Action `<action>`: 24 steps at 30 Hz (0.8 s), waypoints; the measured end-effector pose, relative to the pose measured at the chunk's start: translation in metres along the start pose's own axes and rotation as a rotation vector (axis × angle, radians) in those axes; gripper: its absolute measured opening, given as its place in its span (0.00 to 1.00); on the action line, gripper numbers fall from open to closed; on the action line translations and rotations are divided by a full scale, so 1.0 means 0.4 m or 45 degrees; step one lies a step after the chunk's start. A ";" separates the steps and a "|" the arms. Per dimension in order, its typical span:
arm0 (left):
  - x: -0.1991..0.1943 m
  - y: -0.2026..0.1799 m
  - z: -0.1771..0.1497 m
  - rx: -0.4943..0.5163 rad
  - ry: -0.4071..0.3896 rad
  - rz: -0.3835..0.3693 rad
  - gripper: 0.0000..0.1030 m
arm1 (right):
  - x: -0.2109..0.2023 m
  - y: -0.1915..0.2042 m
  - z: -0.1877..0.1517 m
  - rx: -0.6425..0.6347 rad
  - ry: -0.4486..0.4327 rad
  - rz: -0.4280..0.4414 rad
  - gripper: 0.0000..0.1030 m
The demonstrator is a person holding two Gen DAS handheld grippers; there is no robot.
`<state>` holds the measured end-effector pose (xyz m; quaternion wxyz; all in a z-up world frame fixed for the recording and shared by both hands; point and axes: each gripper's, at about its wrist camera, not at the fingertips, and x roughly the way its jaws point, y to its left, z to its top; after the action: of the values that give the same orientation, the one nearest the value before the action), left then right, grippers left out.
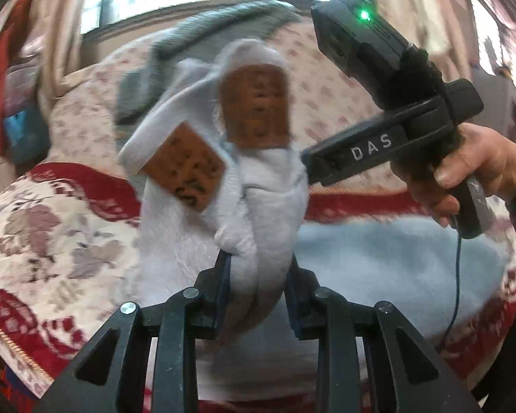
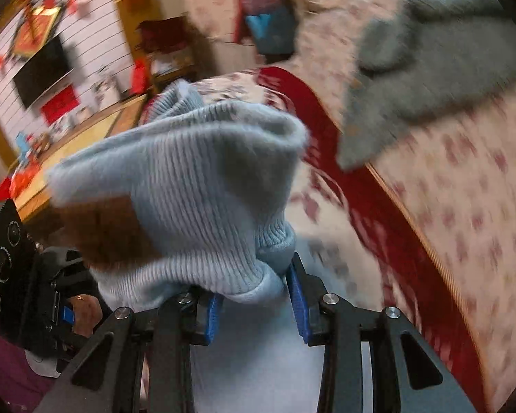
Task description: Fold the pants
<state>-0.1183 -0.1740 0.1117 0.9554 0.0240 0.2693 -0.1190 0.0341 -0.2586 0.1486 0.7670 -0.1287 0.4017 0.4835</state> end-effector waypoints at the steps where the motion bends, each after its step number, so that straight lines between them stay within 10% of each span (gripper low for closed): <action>1: 0.014 -0.027 -0.013 0.027 0.021 -0.014 0.26 | -0.008 -0.023 -0.040 0.054 0.010 -0.004 0.37; 10: 0.081 -0.138 -0.090 0.114 0.190 -0.171 0.72 | -0.015 -0.153 -0.326 0.454 0.133 -0.122 0.39; 15: 0.002 -0.170 -0.080 0.202 0.137 -0.159 0.78 | -0.129 -0.157 -0.383 0.605 -0.017 -0.164 0.65; 24: -0.019 -0.083 -0.014 0.159 0.069 -0.026 0.85 | -0.239 0.002 -0.309 0.473 -0.303 -0.013 0.67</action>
<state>-0.1354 -0.2038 0.1117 0.9431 0.0839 0.2875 -0.1446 -0.0475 -0.3915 0.1401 0.8221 0.0709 0.3898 0.4090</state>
